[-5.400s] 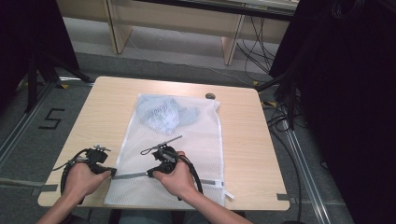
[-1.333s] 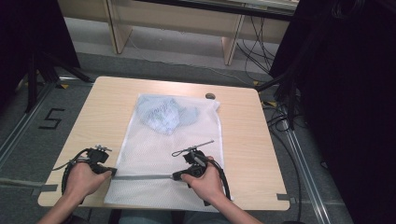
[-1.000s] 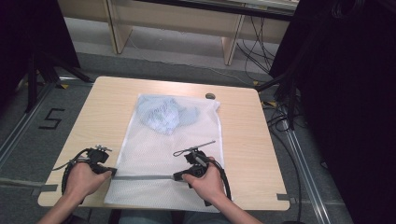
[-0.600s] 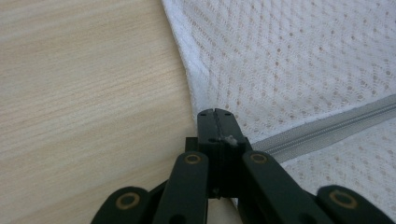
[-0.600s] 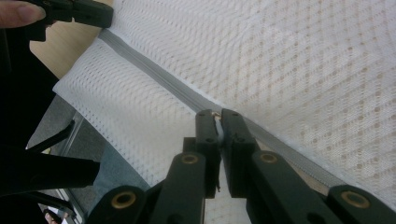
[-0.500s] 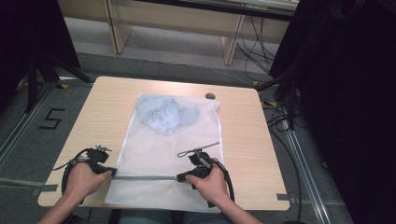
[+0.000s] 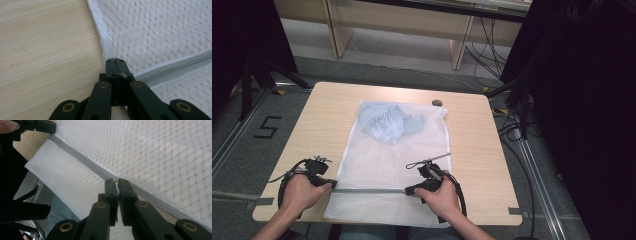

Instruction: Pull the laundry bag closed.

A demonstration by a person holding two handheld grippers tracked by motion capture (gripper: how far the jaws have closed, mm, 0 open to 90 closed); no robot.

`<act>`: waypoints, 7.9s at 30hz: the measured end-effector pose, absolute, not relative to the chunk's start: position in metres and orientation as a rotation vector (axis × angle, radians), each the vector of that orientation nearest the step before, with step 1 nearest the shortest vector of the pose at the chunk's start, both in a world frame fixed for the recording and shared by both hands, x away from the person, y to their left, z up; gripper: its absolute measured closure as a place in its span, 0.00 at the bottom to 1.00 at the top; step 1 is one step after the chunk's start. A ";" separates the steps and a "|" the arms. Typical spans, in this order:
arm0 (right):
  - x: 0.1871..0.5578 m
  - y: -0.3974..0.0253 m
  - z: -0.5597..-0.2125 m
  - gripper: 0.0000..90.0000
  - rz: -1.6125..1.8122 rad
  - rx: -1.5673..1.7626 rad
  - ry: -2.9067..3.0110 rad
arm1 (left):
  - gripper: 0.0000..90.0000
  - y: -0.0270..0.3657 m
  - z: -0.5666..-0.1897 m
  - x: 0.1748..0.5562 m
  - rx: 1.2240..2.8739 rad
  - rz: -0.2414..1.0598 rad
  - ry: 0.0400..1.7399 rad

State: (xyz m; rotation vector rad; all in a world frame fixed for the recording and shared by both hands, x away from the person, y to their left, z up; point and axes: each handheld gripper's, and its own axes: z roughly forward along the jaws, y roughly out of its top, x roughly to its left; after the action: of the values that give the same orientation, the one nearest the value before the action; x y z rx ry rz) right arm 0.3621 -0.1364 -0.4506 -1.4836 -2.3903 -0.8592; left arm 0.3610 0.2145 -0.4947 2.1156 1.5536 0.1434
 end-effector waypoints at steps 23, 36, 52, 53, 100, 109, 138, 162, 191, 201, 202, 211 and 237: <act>0.363 -0.158 -0.448 0.97 -0.880 -1.509 -2.391 | 1.00 0.215 -0.495 0.361 2.115 0.143 1.554; 0.362 -0.166 -0.448 0.97 -0.878 -1.523 -2.390 | 1.00 0.215 -0.495 0.360 2.111 0.146 1.552; 0.360 -0.172 -0.450 0.97 -0.879 -1.548 -2.377 | 1.00 0.214 -0.495 0.361 2.113 0.144 1.553; 0.361 -0.173 -0.451 0.97 -0.869 -1.545 -2.402 | 1.00 0.214 -0.495 0.361 2.113 0.143 1.554; 0.356 -0.207 -0.446 0.97 -0.863 -1.650 -2.340 | 1.00 0.214 -0.495 0.361 2.112 0.146 1.556; 0.357 -0.214 -0.446 0.97 -0.875 -1.636 -2.363 | 1.00 0.214 -0.495 0.361 2.112 0.144 1.555; 0.359 -0.222 -0.448 0.97 -0.868 -1.660 -2.340 | 1.00 0.215 -0.495 0.361 2.116 0.142 1.553; 0.360 -0.233 -0.446 0.97 -0.803 -1.729 -2.273 | 1.00 0.215 -0.495 0.361 2.113 0.143 1.554; 0.361 -0.245 -0.446 0.97 -0.787 -1.779 -2.214 | 1.00 0.214 -0.495 0.361 2.105 0.144 1.560; 0.363 -0.251 -0.449 0.97 -0.766 -1.769 -2.256 | 1.00 0.214 -0.496 0.361 2.091 0.152 1.568; 0.363 -0.251 -0.450 0.97 -0.771 -1.764 -2.258 | 1.00 0.215 -0.495 0.361 2.120 0.141 1.550; 0.367 -0.256 -0.454 0.97 -0.705 -1.788 -2.304 | 1.00 0.214 -0.496 0.361 2.094 0.152 1.567; 0.371 -0.263 -0.453 0.78 -0.877 -1.894 -2.156 | 0.91 0.218 -0.493 0.360 2.106 0.117 1.552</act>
State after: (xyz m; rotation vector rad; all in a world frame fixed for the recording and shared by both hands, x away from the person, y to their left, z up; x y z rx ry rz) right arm 0.3708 -0.2627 -0.4532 -1.8942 -2.1557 -0.8771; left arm 0.3600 0.2179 -0.4933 2.1065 1.5516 0.1166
